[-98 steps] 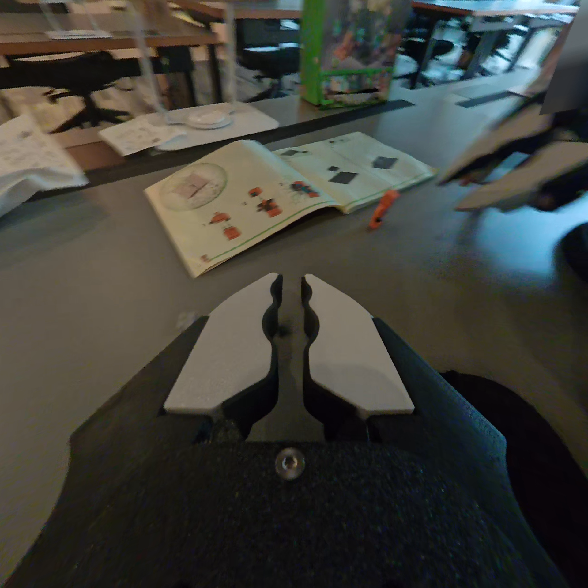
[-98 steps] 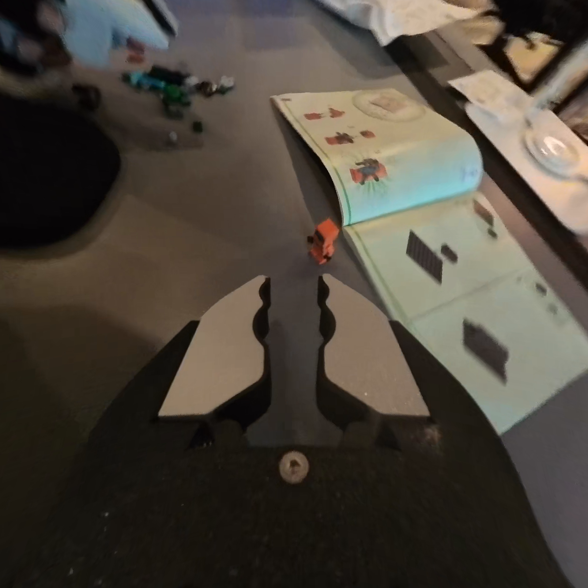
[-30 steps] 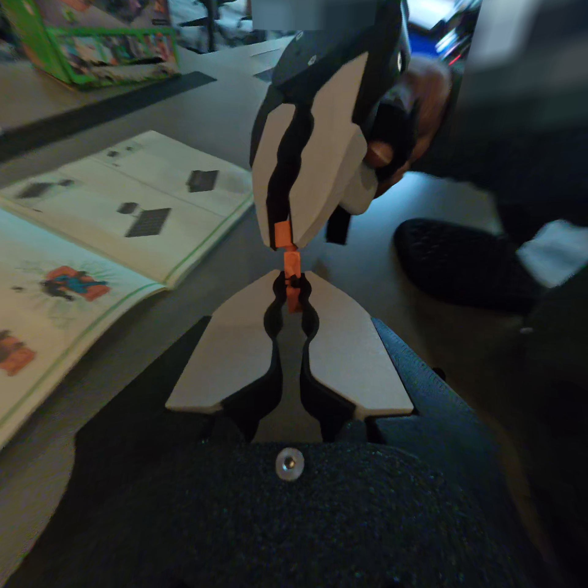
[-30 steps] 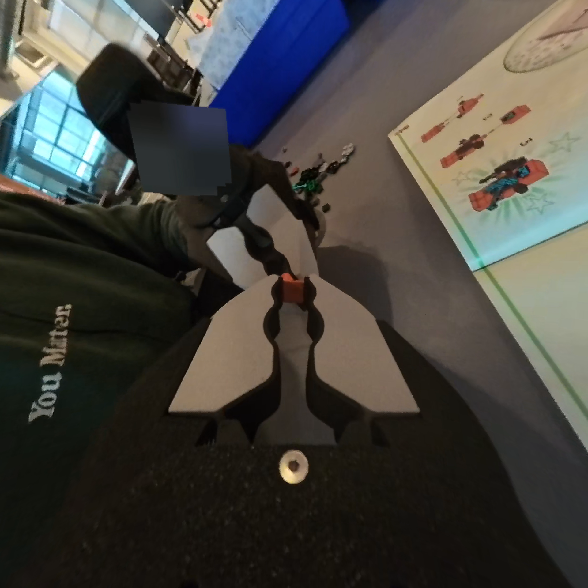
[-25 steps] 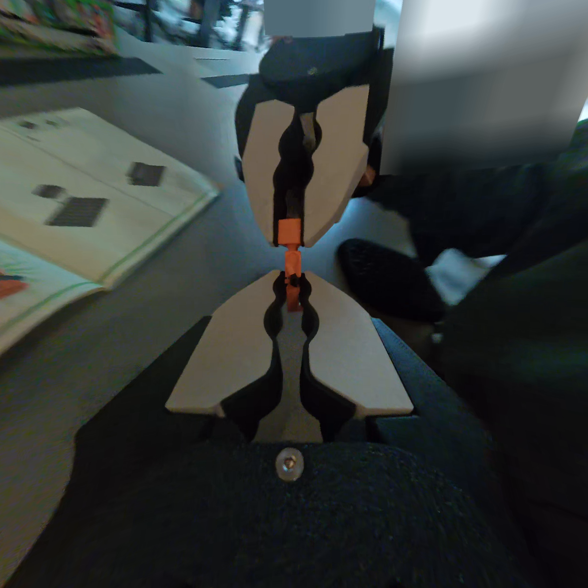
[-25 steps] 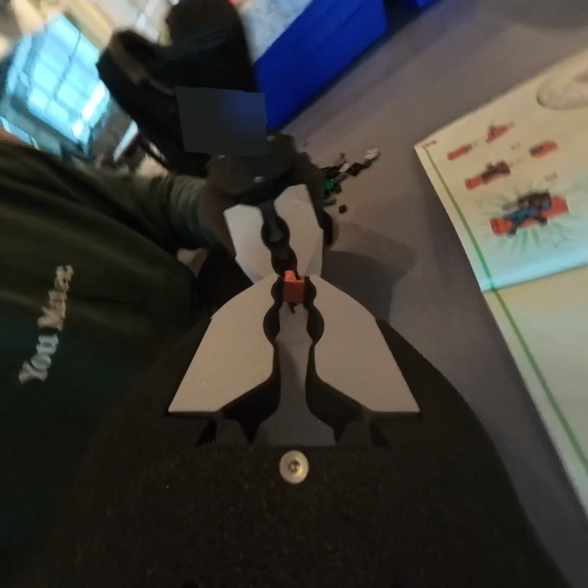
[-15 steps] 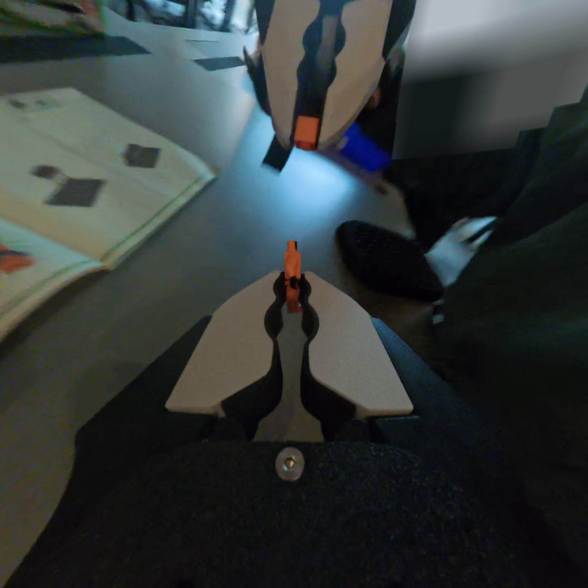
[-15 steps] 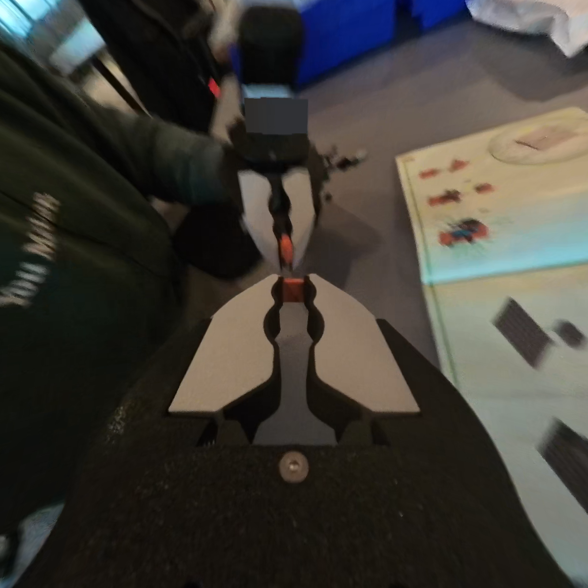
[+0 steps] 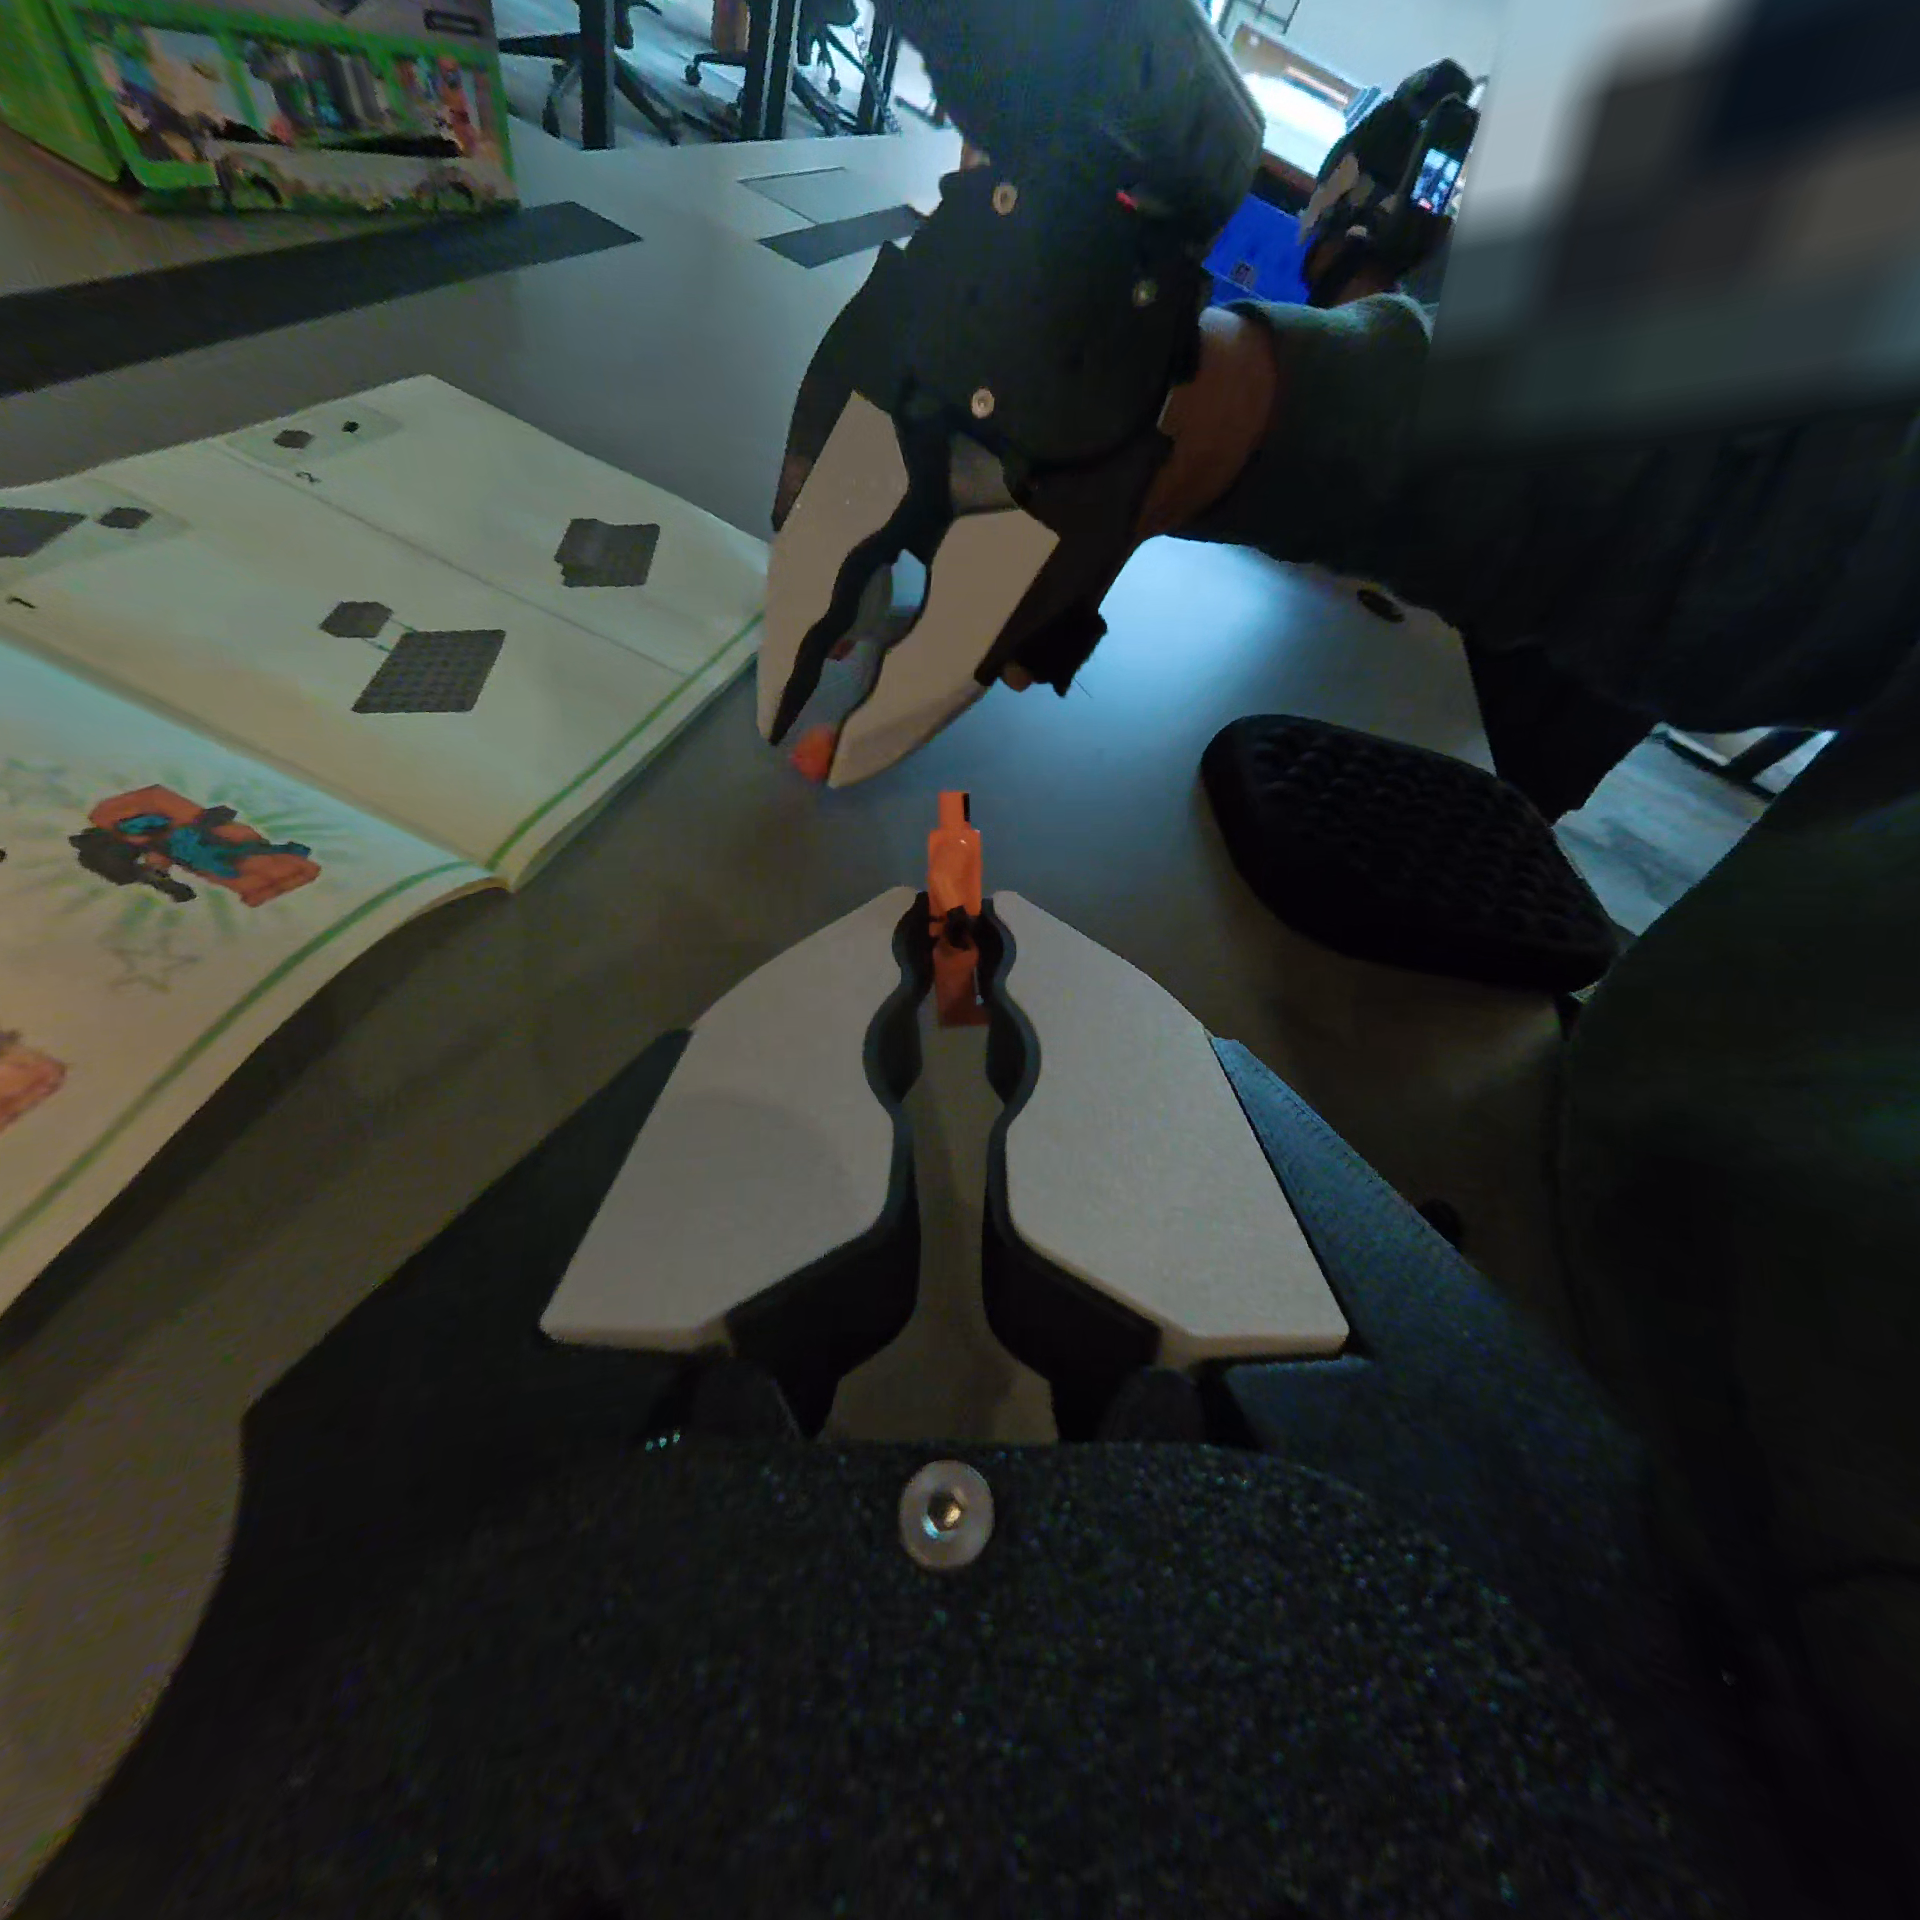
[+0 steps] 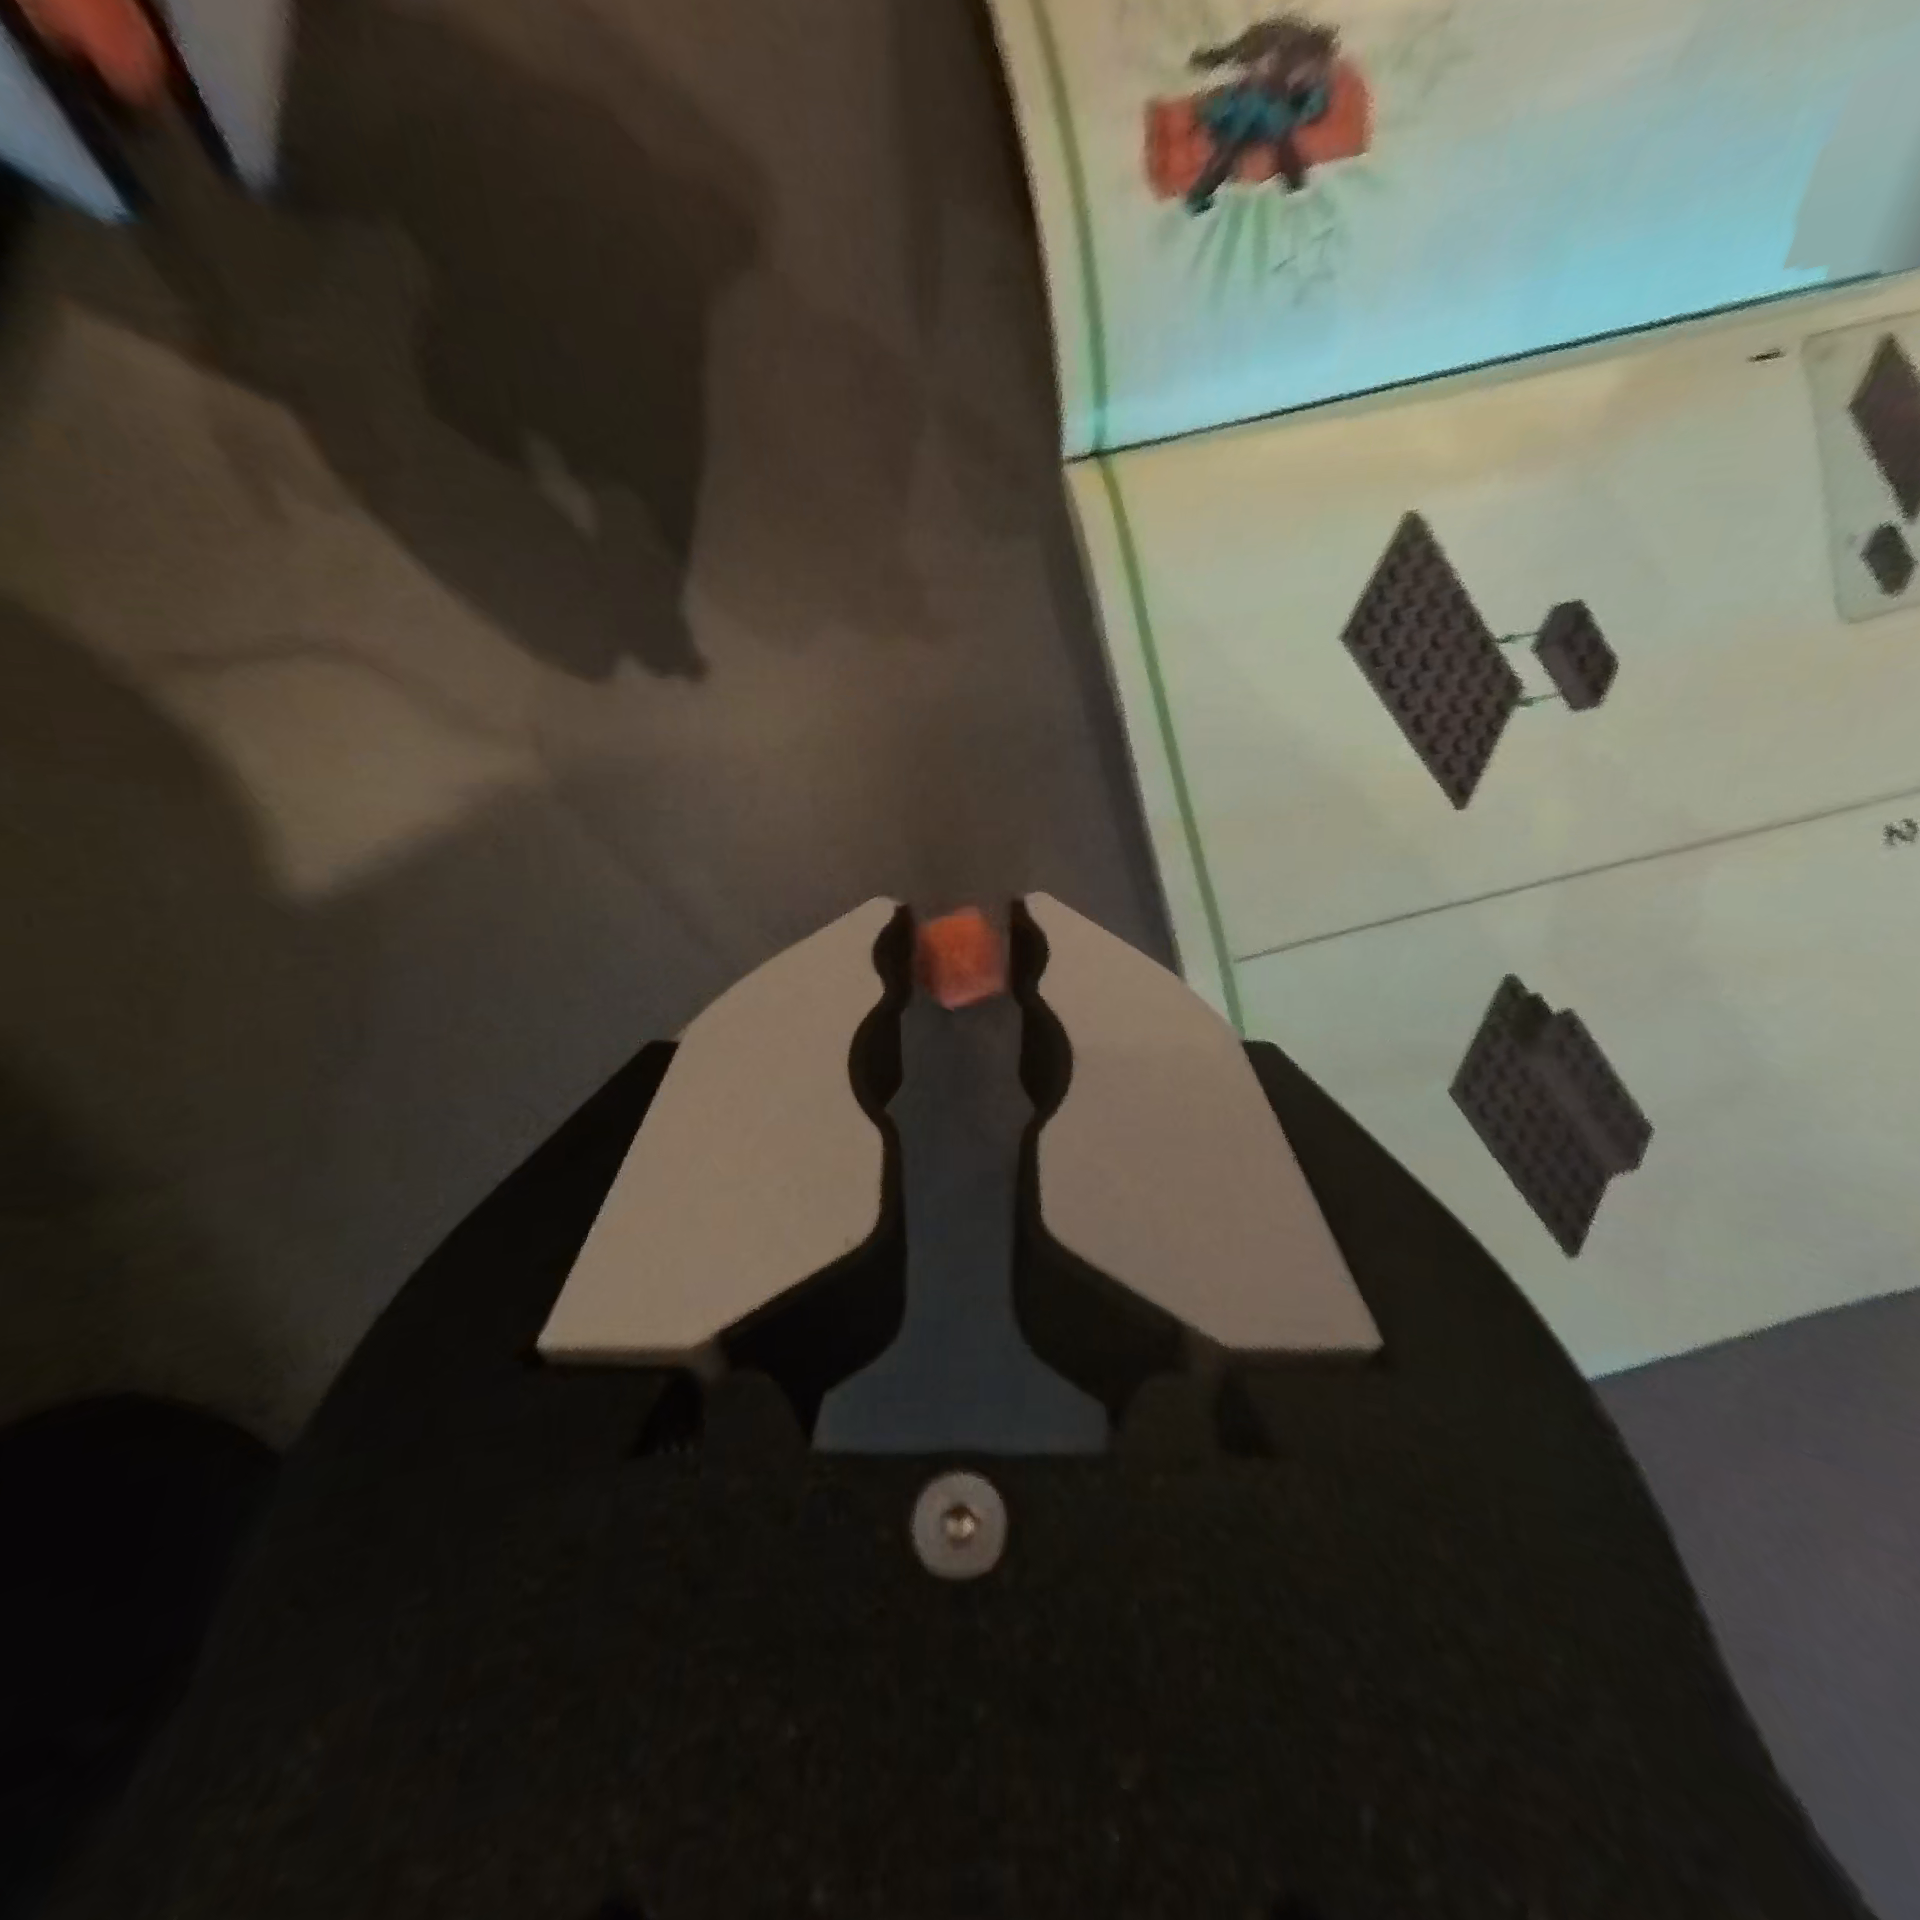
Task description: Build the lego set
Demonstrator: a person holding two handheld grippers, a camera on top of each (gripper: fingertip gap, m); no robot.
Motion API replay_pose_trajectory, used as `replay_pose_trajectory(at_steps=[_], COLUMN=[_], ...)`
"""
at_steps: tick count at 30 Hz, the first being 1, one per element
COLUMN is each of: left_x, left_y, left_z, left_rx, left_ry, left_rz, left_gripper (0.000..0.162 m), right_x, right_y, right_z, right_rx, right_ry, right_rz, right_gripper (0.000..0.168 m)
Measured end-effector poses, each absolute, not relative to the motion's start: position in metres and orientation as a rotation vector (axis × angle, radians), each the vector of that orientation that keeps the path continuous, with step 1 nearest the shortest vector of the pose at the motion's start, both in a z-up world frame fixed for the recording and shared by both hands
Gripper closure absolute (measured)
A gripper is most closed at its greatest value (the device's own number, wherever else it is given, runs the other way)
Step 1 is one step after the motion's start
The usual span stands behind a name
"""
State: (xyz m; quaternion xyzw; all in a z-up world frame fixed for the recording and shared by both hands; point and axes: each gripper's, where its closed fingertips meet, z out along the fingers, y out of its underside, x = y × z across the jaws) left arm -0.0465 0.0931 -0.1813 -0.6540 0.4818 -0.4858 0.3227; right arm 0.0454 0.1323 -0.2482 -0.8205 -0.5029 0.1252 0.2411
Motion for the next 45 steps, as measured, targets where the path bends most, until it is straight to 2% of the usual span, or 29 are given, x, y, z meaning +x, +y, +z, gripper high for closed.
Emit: replay_pose_trajectory(at_steps=[7, 19, 26, 32, 45], left_x=[-0.054, -0.064, -0.081, -0.153, -0.236], left_y=[0.093, 0.088, 0.075, 0.058, 0.046], left_z=[-0.180, -0.170, -0.149, -0.131, -0.177], left_rx=[-1.710, -1.662, -1.573, -1.557, -1.825], left_ry=[1.230, 1.139, 1.172, 1.046, 0.824], left_rz=[-1.291, -1.438, -1.354, -1.198, -0.914], left_gripper=[0.154, 0.154, 0.154, 0.154, 0.154], right_x=[0.038, -0.047, -0.084, -0.120, -0.202], right_y=[0.131, 0.096, 0.094, 0.105, 0.133], right_z=[-0.240, -0.163, -0.143, -0.164, -0.231], right_rx=[-2.189, -1.948, -1.857, -1.883, -1.893], right_ry=[-1.403, -1.184, -1.193, -1.352, -1.715], right_rz=[0.350, 0.972, 1.094, 0.974, 0.676], right_gripper=[0.135, 0.141, 0.143, 0.143, 0.143])
